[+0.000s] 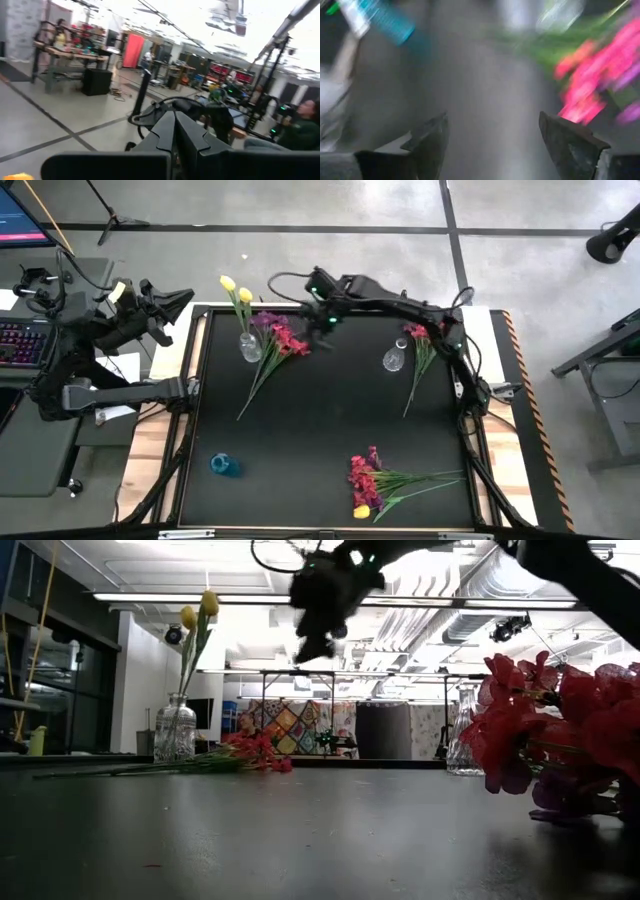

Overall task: Sort flowers into vase by color
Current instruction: Put the yellow flower into the left transparent vase

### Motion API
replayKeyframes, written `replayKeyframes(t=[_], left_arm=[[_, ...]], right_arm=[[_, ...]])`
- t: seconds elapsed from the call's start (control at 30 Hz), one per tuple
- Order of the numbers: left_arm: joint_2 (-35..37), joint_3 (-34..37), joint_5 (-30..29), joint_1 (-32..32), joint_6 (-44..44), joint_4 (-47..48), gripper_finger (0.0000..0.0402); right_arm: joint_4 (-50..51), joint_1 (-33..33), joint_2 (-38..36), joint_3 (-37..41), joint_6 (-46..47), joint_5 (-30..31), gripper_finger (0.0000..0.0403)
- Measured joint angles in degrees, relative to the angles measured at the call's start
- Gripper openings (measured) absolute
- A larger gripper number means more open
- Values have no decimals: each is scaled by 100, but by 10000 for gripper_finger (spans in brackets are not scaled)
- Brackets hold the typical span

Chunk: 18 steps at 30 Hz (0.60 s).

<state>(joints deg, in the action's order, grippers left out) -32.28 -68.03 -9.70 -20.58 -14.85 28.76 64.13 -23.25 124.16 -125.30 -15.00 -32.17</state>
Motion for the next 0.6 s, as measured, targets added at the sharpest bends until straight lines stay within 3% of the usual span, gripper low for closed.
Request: replayKeyframes(t=[0.1,0.27,0.43,0.6], left_arm=[[-57,4,159,0,2,2,0],[-184,4,205,0,-5,9,0],[-352,4,696,0,-3,8,0],[-533,4,914,2,-2,9,0]], right_arm=[[770,131,-501,544,-90,-262,281],[203,802,-1881,2372,522,-27,256],[-633,1836,-3359,4406,2242,226,231],[-1231,3222,-4606,5863,4435,482,213]])
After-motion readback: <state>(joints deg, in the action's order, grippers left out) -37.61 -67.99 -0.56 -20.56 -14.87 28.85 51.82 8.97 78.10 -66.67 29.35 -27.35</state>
